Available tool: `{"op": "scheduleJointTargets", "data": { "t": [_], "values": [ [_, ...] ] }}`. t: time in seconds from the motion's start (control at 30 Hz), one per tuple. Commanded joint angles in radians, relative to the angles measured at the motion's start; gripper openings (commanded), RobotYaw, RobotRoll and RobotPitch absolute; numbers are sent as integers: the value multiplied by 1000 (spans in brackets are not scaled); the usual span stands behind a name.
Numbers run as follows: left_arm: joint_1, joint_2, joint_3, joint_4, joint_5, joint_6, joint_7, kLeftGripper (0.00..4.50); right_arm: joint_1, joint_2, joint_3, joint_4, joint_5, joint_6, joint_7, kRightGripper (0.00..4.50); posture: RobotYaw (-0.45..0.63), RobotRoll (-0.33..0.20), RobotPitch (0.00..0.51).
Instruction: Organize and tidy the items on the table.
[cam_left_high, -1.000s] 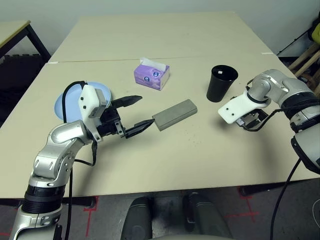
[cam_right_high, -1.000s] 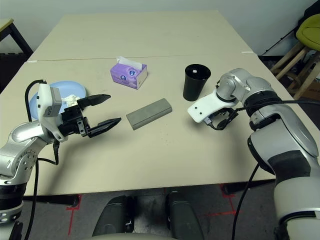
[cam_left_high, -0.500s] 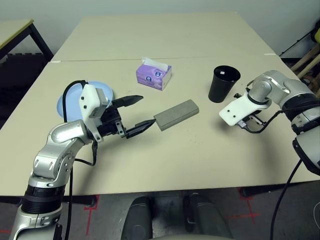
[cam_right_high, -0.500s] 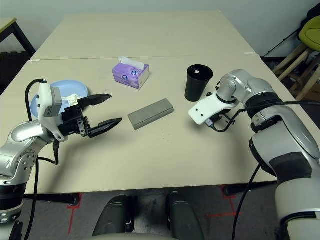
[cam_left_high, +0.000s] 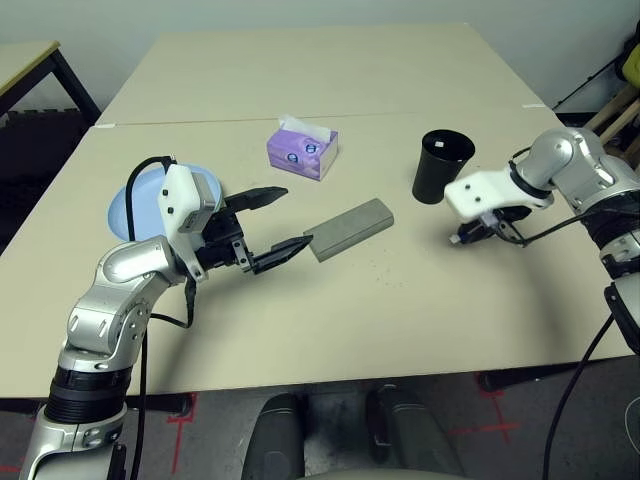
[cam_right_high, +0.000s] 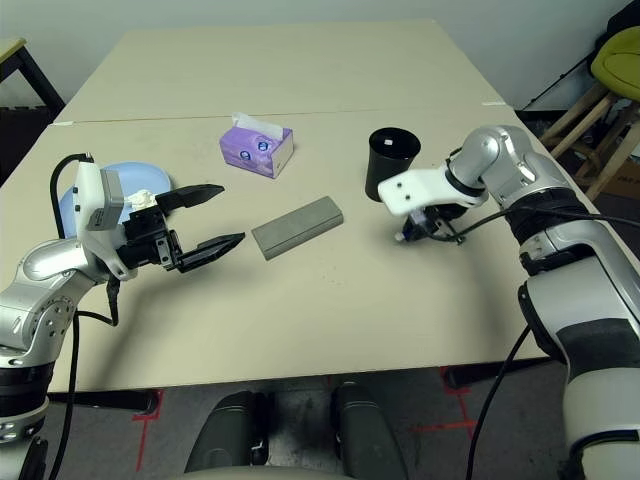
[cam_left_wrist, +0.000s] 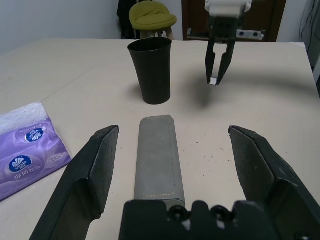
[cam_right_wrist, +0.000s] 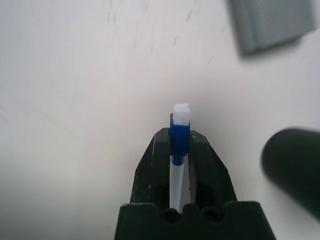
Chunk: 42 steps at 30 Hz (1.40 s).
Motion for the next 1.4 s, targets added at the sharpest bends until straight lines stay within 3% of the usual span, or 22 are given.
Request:
{"op": "scheduleJointTargets", "data": {
  "t": [0.03,0.17,0.3,0.6,0.87,1.4],
  "values": [
    [-10,-5,-13,19,4,-10,-9,4500,17,-7,-73,-154,170,252,6,326,56,0,112],
    [-16,-5,-14,30,6,-18,-15,4500,3,42,-191,-236,257,450,-34,326,53,0,104],
    [-18,-4,-16,34,7,-23,-18,4500,-23,135,-330,-233,305,503,-206,326,53,0,100],
    [-18,-2,-14,36,9,-26,-19,4500,-40,265,-496,-78,222,218,-605,326,56,0,97],
    [-17,-2,-16,39,13,-31,-21,4500,-48,258,-522,69,125,25,-799,326,54,0,98],
    [-31,-6,-25,61,20,-39,-31,4500,98,222,-509,41,110,66,-827,326,39,0,107]
  ]
}}
